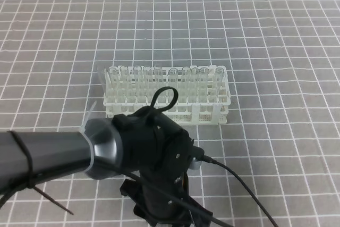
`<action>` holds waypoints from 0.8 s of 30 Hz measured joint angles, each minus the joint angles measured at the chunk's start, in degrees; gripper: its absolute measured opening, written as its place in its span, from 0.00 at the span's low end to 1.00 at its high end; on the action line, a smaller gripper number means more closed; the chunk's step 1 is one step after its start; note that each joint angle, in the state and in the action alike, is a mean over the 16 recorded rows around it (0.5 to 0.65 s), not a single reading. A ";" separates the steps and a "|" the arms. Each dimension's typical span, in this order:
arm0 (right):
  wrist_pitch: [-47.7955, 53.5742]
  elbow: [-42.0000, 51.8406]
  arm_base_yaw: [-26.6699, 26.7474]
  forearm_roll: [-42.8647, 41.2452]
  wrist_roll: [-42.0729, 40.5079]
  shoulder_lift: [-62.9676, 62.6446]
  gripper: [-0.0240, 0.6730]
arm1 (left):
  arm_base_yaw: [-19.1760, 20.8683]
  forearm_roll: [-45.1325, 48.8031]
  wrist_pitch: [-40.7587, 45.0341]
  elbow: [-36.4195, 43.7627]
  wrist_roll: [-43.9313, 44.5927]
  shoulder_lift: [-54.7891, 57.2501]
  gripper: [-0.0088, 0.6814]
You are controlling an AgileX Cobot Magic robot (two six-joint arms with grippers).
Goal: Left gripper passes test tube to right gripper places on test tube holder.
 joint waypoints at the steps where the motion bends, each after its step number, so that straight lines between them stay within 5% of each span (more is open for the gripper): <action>1: 0.00 0.00 0.00 0.00 0.00 0.00 0.02 | 0.01 0.08 0.08 0.02 0.02 0.20 0.53; 8: 0.00 0.00 0.00 0.01 -0.02 0.00 0.02 | -0.01 0.45 0.24 -0.15 0.12 1.50 0.49; 24: 0.09 0.00 0.00 0.09 -0.05 0.00 0.02 | 0.06 2.56 0.79 -0.27 3.01 1.80 0.14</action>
